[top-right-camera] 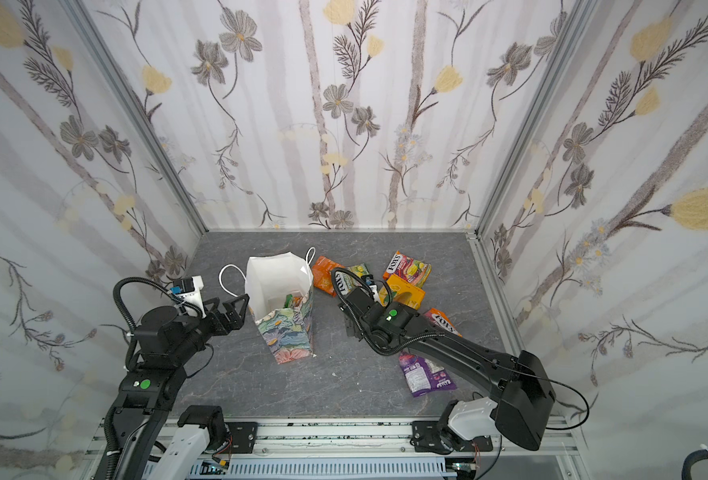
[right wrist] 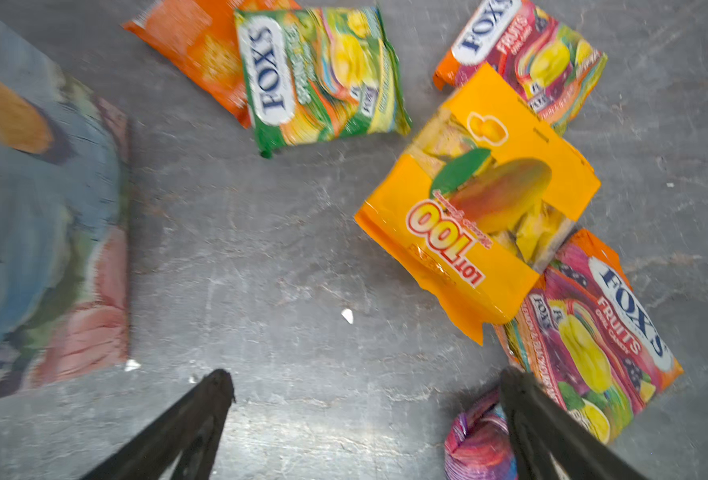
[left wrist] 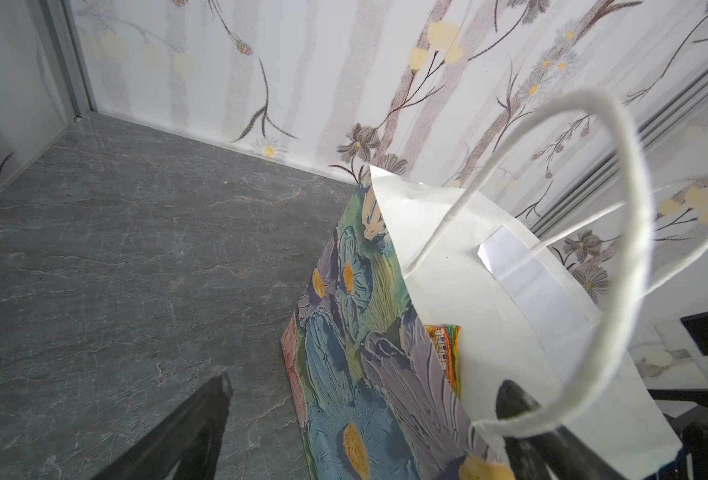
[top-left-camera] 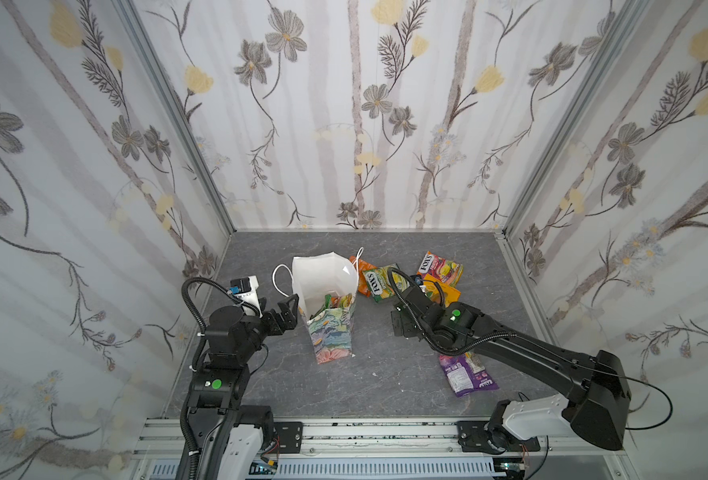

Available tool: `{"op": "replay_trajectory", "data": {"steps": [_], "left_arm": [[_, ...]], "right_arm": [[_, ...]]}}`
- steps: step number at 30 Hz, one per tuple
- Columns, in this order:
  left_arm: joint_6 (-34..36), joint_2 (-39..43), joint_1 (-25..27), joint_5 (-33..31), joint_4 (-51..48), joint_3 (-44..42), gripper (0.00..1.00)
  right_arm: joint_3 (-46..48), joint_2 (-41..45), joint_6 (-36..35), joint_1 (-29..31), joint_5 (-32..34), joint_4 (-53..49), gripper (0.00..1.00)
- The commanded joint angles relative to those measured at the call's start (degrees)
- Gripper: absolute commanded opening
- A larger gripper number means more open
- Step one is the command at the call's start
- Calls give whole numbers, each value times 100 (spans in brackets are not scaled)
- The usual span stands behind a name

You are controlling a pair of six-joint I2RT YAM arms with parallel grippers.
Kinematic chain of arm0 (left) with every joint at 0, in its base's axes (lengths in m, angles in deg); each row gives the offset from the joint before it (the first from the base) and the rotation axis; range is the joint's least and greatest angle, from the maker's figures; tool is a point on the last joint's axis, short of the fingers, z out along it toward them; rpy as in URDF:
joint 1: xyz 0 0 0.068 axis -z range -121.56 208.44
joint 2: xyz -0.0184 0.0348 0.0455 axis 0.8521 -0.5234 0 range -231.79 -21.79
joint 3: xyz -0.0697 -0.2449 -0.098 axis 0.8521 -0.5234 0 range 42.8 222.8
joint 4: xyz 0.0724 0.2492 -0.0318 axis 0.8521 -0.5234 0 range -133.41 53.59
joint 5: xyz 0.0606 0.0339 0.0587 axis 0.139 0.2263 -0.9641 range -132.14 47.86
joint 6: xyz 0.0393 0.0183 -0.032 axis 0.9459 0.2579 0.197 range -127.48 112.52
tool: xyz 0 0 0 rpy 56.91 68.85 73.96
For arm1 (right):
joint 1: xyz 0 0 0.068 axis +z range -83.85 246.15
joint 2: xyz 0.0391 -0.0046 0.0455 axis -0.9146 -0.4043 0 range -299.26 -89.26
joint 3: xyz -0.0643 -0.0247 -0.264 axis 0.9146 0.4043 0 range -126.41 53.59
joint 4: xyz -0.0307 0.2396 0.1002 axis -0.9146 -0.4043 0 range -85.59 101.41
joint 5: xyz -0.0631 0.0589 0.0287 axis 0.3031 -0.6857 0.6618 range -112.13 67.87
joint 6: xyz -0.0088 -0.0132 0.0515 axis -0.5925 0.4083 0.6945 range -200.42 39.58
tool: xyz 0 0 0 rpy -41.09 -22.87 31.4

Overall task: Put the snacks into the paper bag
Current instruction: 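Withdraw the right gripper from the bag toward the purple Berries packet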

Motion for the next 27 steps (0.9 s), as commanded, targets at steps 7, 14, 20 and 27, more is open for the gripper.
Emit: {"op": "replay_trajectory", "data": {"steps": [7, 14, 20, 27], "left_arm": [[36, 8, -1, -3, 107, -19, 100], [36, 9, -1, 3, 103, -19, 100], [39, 22, -1, 5, 108, -25, 100], [45, 26, 1, 22, 107, -18, 100]], "right_arm": [[389, -321, 540, -160, -11, -214, 100], [575, -444, 807, -196, 97, -258, 100], [1121, -131, 1095, -390, -16, -15, 100], [1802, 146, 1456, -753, -138, 164, 100]]}}
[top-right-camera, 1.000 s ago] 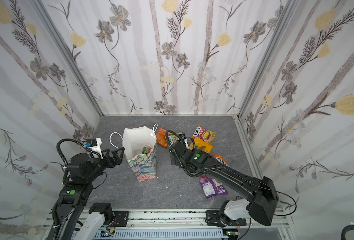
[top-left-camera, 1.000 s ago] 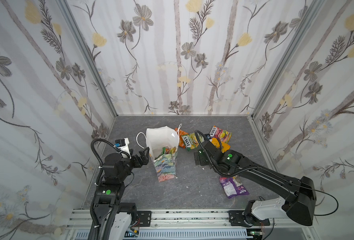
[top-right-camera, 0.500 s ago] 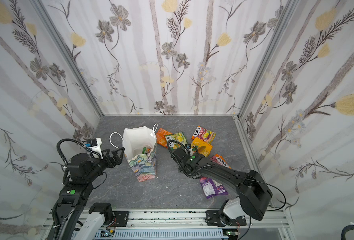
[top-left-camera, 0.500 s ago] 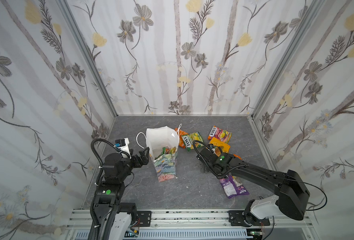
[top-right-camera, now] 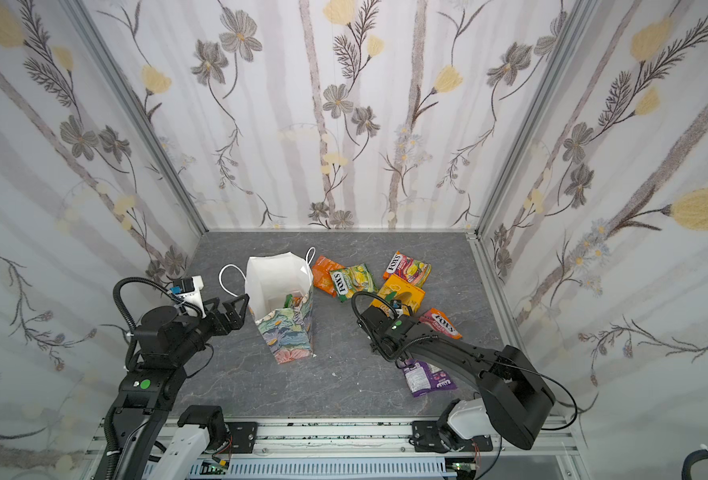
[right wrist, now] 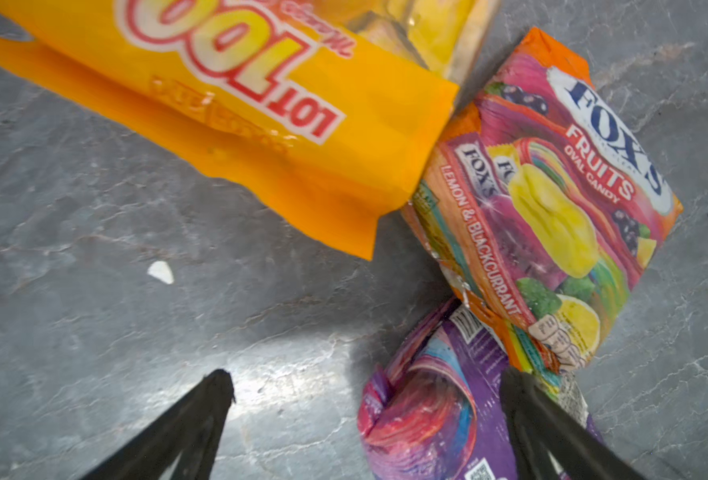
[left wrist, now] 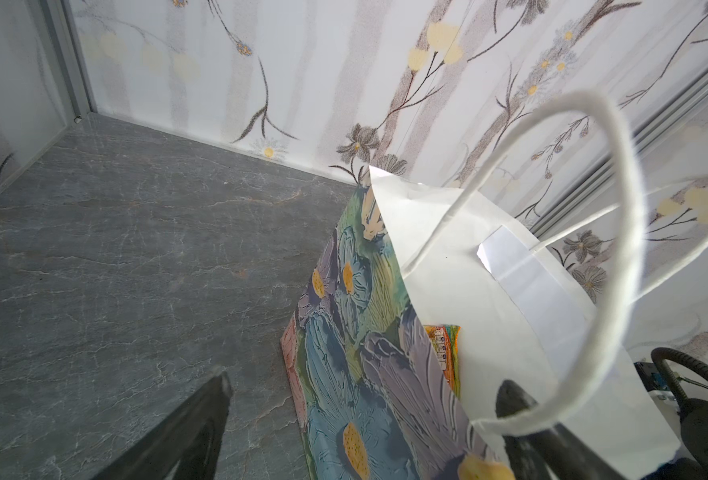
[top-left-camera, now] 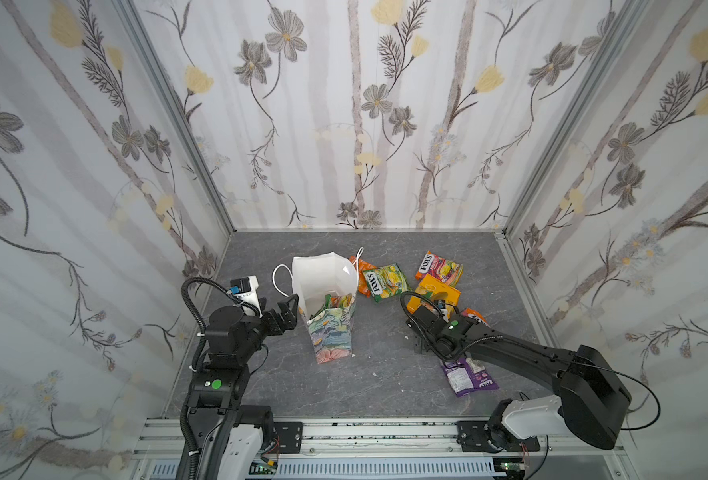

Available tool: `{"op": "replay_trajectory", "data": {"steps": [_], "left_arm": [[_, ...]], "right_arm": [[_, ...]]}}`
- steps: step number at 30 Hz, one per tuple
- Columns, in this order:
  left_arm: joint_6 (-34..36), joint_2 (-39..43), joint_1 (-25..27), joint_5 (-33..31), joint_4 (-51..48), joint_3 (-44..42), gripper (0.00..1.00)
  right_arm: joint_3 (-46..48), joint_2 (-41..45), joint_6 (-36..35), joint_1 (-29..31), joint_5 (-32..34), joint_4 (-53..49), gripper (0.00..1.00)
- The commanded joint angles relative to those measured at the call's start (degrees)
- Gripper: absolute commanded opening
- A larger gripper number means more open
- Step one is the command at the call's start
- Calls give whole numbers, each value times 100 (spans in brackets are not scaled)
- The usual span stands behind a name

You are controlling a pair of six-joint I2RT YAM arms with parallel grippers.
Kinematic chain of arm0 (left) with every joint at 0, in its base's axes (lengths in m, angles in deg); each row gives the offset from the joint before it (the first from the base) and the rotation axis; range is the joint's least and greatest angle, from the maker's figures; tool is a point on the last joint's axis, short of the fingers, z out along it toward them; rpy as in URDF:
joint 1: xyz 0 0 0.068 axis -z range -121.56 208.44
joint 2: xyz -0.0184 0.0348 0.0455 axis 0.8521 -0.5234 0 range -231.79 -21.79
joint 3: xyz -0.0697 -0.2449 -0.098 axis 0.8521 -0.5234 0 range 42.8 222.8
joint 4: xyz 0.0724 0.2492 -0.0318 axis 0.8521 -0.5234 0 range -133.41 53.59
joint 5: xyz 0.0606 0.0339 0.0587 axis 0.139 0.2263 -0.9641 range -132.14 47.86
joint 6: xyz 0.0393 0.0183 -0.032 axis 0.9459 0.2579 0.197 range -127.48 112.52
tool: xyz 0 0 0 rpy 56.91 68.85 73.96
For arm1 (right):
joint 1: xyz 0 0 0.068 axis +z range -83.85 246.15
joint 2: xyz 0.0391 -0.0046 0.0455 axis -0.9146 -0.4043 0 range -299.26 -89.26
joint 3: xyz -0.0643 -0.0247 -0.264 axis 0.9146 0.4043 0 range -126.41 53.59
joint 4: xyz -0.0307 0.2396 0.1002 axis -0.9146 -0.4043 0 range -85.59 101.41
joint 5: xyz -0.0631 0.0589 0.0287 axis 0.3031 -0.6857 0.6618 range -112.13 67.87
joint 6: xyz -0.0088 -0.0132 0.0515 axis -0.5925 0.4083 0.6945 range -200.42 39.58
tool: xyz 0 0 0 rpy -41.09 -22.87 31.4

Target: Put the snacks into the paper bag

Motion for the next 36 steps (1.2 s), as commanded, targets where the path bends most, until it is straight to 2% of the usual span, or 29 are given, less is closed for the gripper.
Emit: {"op": "replay_trajectory", "data": {"steps": [1, 10, 15, 23, 30, 36], "left_arm": [[45, 0, 3, 21, 107, -25, 100], [45, 22, -1, 16, 114, -19, 100], [44, 14, 1, 5, 107, -22, 100], [36, 9, -1, -4, 114, -18, 100], [41, 14, 9, -14, 107, -18, 100], [36, 16, 8, -31, 107, -18, 100]], "right_arm": [[174, 107, 388, -45, 48, 58, 100], [665, 252, 614, -87, -29, 254, 99], [847, 602, 801, -134, -138, 264, 100], [1194, 800, 795, -138, -337, 425, 100], [1261, 708, 382, -75, -1040, 1019, 99], [1519, 1121, 221, 141, -1667, 2195, 100]]}}
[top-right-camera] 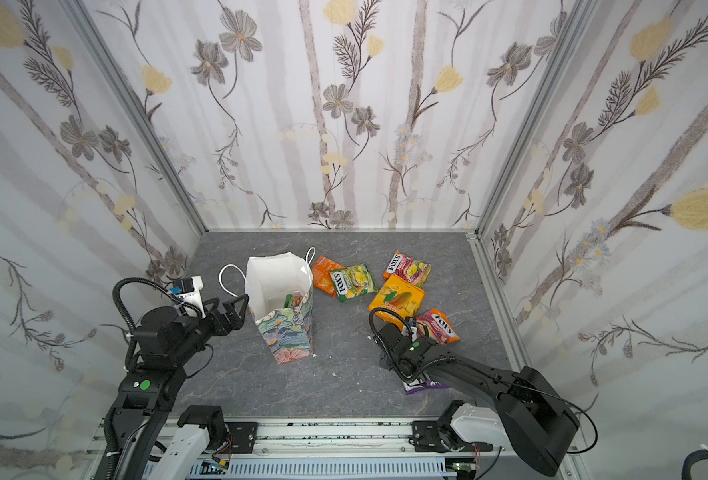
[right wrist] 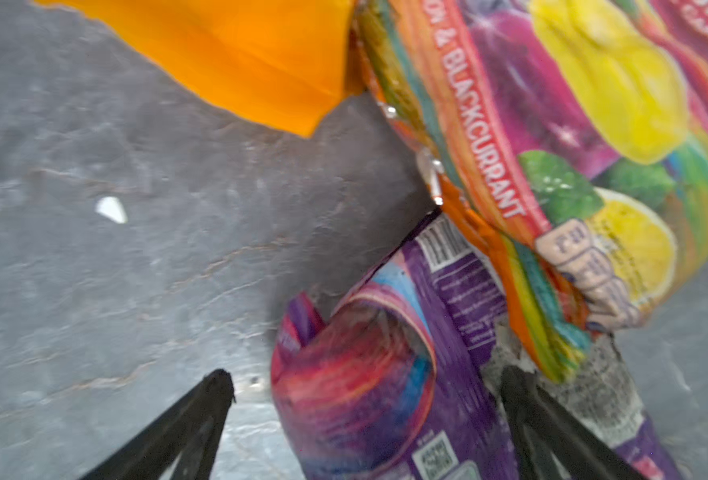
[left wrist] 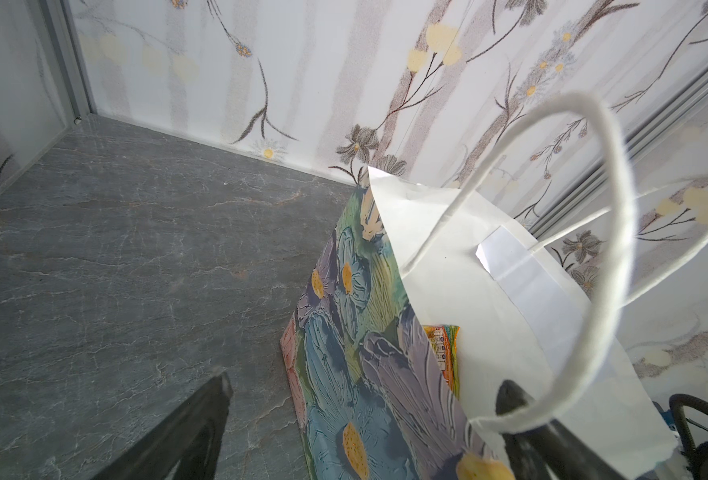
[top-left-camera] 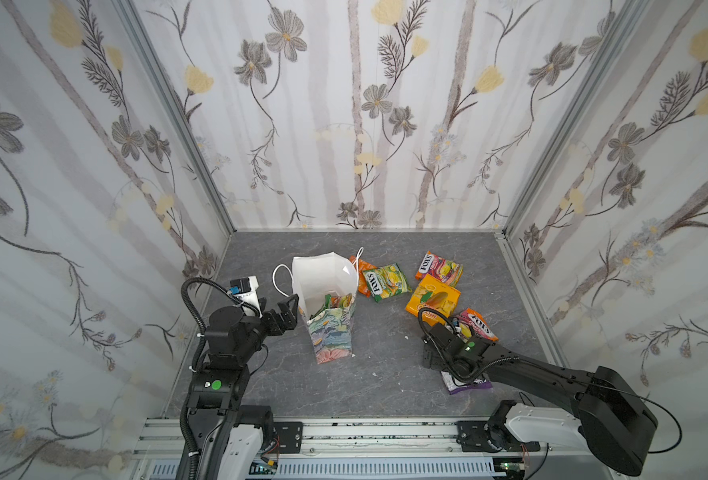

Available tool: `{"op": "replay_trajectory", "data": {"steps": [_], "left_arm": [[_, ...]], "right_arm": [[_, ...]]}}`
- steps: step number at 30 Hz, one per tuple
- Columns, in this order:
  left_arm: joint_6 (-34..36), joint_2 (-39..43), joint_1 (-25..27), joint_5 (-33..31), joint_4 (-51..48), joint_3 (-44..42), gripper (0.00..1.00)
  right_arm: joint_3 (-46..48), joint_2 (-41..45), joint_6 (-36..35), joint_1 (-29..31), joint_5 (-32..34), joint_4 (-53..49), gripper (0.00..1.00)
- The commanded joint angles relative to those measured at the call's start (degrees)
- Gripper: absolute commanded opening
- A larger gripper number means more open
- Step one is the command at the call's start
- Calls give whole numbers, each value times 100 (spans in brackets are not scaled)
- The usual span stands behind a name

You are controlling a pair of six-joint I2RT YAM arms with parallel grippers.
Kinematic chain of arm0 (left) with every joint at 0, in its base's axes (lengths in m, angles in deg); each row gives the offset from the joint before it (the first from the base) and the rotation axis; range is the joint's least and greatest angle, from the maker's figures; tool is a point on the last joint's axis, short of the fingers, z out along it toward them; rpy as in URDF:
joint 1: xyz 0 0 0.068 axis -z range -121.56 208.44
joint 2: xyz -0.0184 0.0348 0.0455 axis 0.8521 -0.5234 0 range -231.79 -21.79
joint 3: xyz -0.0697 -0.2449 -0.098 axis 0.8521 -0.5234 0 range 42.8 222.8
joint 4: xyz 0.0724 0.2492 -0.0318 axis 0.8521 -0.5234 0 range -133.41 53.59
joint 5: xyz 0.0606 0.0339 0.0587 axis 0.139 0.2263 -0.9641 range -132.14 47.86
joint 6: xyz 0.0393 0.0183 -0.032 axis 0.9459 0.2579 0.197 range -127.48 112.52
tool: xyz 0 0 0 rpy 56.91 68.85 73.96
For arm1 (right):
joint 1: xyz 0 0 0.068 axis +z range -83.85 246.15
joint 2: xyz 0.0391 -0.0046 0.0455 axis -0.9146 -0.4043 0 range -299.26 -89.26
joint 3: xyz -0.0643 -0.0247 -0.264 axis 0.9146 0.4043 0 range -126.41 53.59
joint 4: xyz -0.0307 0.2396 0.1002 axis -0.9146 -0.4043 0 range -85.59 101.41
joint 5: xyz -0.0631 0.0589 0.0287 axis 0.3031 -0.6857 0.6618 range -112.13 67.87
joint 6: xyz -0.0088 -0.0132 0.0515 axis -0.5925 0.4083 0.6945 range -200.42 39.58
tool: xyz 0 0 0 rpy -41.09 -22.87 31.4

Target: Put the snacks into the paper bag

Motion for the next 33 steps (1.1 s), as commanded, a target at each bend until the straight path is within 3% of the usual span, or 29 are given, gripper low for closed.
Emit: {"op": "replay_trajectory", "data": {"steps": [1, 9, 14, 23, 28, 31, 33], "left_arm": [[36, 0, 1, -30, 107, -14, 100], [36, -9, 1, -41, 107, -21, 100], [36, 9, 1, -56, 89, -16, 100], [36, 9, 1, -47, 106, -20, 100], [29, -3, 5, -42, 110, -14, 100], [28, -9, 3, -39, 107, -14, 100], [28, -18, 6, -41, 107, -20, 100]], "right_arm": [[121, 100, -57, 50, -936, 1165, 100], [-303, -750, -395, 451, -1535, 2351, 98], [-1005, -1211, -669, 798, -1551, 2256, 97], [-1001, -287, -780, 687, -242, 1073, 97], [-514, 281, -833, 327, -510, 1224, 93], [-432, 295, -914, 455, -842, 1549, 85], [-624, 59, -1030, 778, -626, 1430, 80]]}}
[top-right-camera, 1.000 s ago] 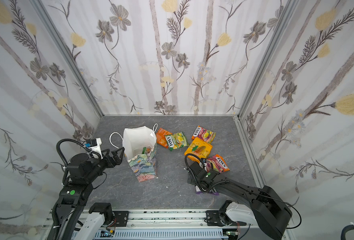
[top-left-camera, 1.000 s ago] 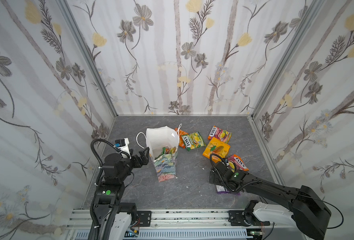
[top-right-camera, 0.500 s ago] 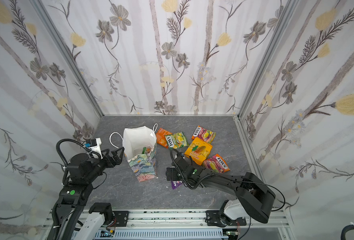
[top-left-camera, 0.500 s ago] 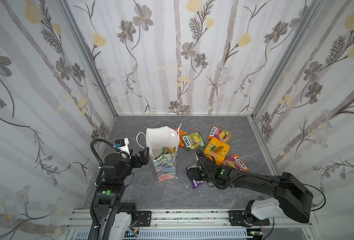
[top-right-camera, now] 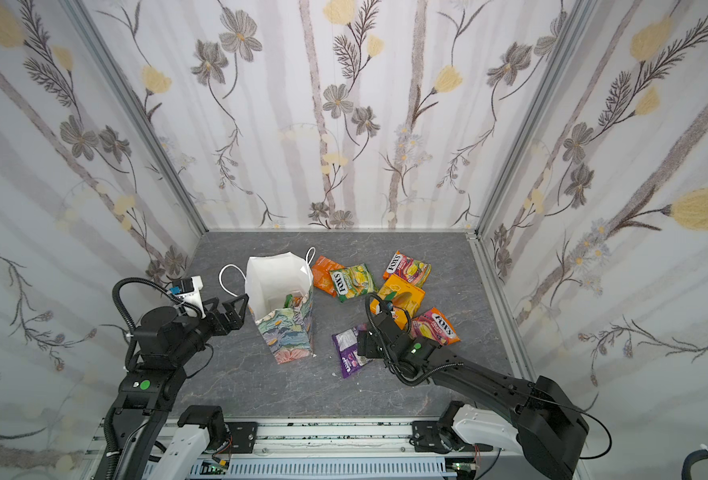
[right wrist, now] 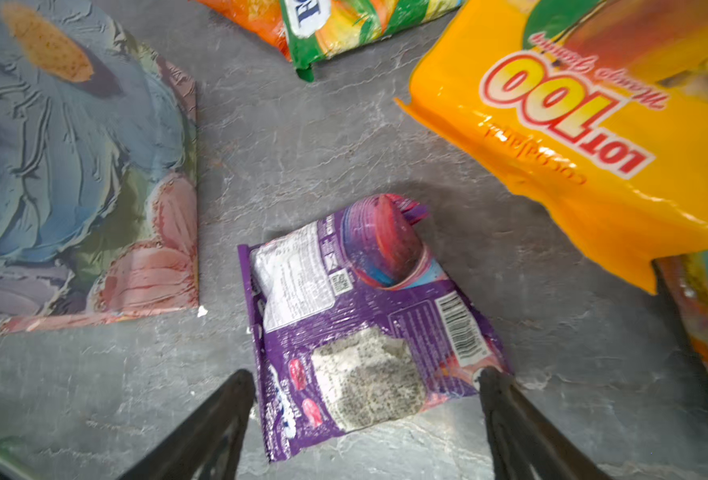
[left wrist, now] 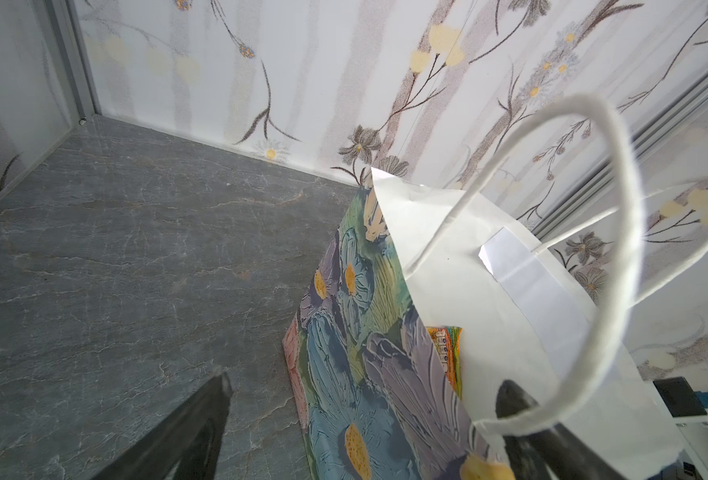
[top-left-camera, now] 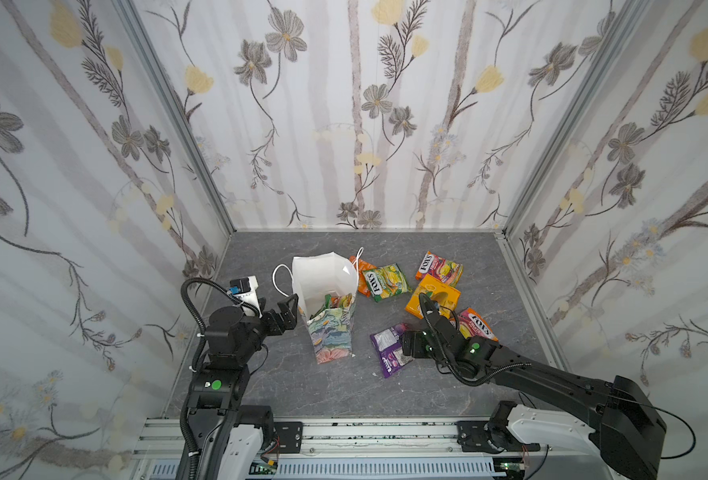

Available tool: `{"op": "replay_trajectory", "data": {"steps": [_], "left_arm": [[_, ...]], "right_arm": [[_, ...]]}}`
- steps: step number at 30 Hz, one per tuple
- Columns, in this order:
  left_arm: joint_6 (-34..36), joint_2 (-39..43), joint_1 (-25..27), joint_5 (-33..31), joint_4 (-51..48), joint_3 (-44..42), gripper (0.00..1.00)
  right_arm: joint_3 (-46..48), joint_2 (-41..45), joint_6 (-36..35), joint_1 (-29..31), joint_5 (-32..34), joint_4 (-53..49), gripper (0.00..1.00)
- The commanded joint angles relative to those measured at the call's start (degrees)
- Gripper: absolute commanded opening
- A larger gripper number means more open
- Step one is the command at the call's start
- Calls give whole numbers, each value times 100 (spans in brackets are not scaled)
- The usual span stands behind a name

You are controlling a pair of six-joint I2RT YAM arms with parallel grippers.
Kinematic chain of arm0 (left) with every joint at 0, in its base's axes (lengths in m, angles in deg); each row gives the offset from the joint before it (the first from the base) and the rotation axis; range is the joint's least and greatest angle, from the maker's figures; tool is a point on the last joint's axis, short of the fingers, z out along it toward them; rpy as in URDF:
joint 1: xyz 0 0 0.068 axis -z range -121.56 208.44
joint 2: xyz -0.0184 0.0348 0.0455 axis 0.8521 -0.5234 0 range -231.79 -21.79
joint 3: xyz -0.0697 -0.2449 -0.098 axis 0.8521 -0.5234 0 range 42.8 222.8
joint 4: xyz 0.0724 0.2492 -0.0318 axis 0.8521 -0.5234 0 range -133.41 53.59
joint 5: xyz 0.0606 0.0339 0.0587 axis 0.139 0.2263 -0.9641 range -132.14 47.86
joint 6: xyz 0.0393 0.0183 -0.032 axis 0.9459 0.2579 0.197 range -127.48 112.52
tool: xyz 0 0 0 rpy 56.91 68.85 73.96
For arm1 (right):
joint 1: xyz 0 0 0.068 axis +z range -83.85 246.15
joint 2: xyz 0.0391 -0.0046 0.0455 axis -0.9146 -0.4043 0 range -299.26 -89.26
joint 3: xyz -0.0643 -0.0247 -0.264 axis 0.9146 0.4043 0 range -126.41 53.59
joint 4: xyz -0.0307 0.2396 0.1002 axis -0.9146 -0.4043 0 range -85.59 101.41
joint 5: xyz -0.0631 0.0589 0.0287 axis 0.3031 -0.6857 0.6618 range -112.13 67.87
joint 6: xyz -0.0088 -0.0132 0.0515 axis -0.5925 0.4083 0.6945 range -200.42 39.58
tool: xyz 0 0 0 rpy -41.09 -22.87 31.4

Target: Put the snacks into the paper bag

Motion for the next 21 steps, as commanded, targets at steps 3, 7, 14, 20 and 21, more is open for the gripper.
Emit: {"op": "replay_trajectory", "data": {"steps": [3, 7, 14, 20, 21], "left_arm": [[28, 2, 1, -15, 107, -15, 100], [28, 2, 1, -23, 98, -18, 100], [34, 29, 8, -67, 80, -16, 100], [36, 10, 9, -58, 81, -12, 100], [36, 11, 14, -63, 81, -4, 100]], "right_arm": [[-681, -751, -352, 666, 560, -536, 75], [-1281, -1422, -481, 1028, 1075, -963, 75], [-1771, -2200, -695, 1414, 1094, -654, 69], [-1924, -2800, -599, 1592, 1090, -528, 60], [-1921, -2873, -538, 1614, 1107, -506, 59]]}}
